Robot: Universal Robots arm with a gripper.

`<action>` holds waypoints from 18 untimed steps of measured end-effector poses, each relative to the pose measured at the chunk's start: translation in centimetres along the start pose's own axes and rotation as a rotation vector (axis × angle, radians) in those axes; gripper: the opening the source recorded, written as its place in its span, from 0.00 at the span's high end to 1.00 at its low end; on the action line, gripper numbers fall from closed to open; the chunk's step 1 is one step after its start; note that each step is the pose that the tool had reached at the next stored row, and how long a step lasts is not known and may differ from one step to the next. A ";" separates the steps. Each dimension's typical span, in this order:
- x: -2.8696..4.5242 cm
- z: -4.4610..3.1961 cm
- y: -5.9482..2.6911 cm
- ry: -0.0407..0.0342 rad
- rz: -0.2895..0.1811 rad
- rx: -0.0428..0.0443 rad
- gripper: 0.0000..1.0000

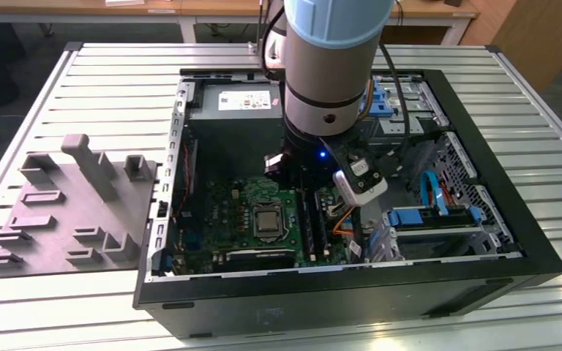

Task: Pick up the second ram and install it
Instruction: 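Press down the second ram until it locks into place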

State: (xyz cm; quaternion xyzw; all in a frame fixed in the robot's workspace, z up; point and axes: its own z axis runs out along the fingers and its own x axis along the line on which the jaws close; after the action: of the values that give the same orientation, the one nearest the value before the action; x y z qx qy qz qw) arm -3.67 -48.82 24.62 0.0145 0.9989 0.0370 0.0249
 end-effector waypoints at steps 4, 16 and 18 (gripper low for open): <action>0.00 -0.01 0.05 0.0001 0.000 0.0004 0.89; 0.07 0.38 1.94 0.0001 0.000 -0.0035 0.89; 0.09 0.44 2.29 0.0001 0.000 -0.0035 0.89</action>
State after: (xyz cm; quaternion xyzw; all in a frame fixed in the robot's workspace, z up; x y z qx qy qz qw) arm -3.67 -46.50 24.34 0.0146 0.9988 0.0388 0.0249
